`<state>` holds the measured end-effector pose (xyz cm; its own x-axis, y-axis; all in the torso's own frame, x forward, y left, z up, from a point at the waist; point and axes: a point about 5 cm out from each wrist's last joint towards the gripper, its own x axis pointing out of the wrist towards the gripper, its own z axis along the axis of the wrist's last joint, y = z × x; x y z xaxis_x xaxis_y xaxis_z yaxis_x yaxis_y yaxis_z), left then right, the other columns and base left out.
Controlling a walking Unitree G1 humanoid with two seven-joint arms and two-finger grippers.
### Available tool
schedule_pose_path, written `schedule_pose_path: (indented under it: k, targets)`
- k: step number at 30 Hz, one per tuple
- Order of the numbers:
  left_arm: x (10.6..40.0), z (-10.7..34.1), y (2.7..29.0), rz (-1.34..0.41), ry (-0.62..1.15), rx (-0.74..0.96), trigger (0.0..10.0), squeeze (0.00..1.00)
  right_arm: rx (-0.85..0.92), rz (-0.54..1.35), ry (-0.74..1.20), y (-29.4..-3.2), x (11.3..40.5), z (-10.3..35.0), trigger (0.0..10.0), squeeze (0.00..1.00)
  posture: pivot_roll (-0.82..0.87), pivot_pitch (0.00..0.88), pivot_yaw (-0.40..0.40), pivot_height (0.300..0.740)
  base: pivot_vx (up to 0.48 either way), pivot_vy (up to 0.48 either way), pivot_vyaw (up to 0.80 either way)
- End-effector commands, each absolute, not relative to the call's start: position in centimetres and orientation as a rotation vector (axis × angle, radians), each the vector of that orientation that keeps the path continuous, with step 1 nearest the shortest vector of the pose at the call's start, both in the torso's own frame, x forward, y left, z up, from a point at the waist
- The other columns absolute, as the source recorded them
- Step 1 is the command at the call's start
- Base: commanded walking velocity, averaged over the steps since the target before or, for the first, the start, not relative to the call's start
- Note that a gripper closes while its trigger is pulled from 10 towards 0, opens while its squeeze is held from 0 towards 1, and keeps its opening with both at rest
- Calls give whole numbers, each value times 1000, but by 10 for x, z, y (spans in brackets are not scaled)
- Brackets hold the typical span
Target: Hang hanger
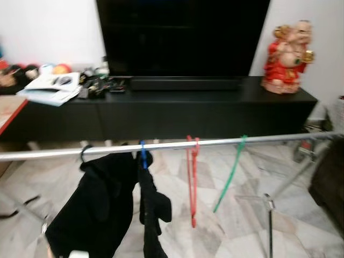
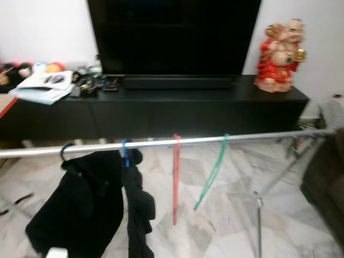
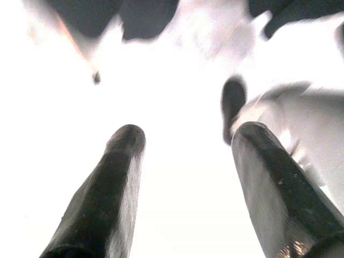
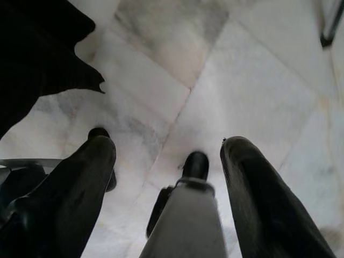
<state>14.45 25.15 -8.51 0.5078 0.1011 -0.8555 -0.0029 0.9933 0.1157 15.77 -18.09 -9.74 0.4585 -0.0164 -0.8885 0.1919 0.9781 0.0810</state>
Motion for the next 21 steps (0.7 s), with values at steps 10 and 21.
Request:
schedule_pose_path:
  k: [10,21]
  targets:
    - [141,-89,250,107,1085,87,10000,0,177,-132,1090,-185,160,-96,10000,0,123,0,-23,740,0,0,800]
    - [130,-88,267,134,1116,85,10000,0,176,-124,1088,-185,160,-96,10000,0,135,0,-43,740,0,0,800]
